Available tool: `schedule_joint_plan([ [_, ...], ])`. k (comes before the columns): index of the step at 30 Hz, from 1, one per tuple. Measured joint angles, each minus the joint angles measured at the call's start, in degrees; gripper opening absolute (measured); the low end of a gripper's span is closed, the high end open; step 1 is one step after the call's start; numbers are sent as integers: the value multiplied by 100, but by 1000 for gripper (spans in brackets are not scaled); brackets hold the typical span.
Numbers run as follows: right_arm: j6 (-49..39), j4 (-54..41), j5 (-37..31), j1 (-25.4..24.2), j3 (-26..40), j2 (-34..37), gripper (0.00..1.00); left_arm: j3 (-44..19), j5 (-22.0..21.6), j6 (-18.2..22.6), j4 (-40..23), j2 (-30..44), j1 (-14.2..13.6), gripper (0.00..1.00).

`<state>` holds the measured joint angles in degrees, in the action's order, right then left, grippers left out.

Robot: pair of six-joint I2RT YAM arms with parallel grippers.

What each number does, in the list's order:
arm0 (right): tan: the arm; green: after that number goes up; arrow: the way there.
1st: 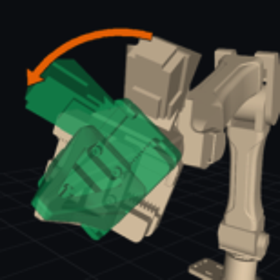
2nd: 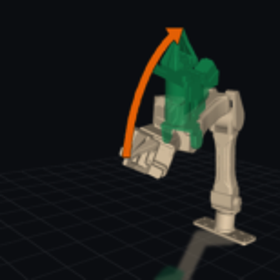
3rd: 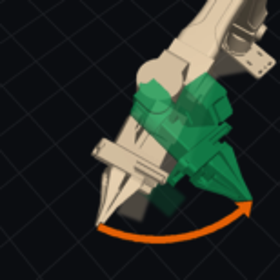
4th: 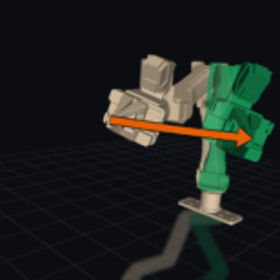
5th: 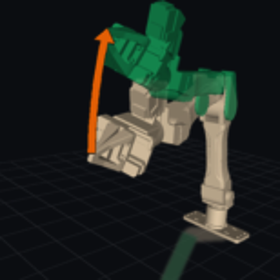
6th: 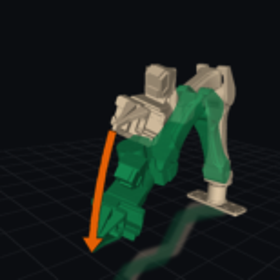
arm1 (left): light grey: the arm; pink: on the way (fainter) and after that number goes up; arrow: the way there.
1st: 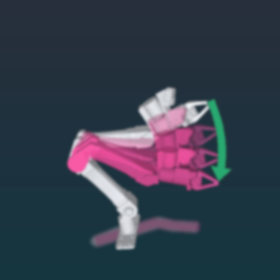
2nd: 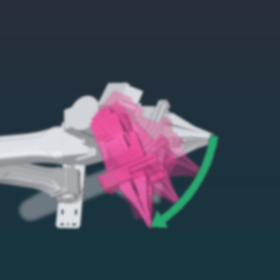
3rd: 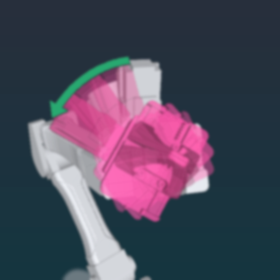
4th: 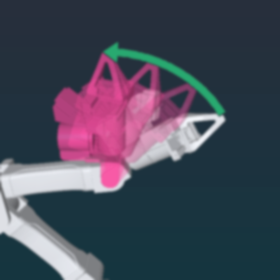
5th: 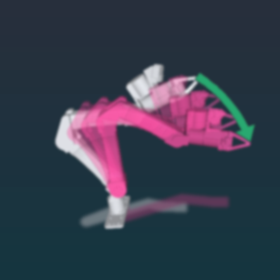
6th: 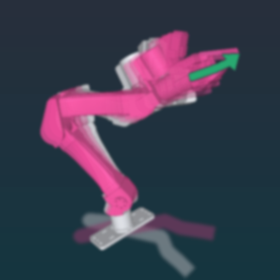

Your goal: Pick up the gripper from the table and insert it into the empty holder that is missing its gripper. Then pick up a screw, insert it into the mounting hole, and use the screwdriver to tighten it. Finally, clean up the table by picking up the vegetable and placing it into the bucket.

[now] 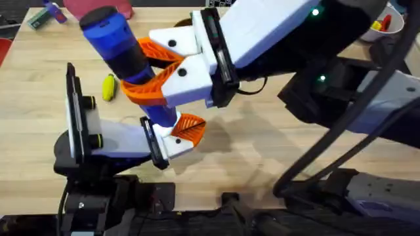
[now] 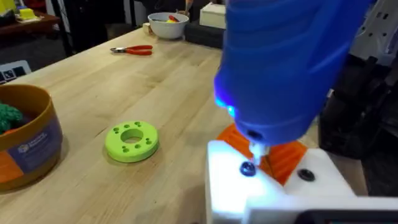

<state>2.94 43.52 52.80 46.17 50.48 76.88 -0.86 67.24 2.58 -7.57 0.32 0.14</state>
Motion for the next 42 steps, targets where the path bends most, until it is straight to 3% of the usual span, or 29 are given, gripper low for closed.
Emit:
schedule_joint_plan([
  [42, -37, 52, -260, 0, -160, 2, 22, 0, 0, -1, 0, -1, 0, 6],
])
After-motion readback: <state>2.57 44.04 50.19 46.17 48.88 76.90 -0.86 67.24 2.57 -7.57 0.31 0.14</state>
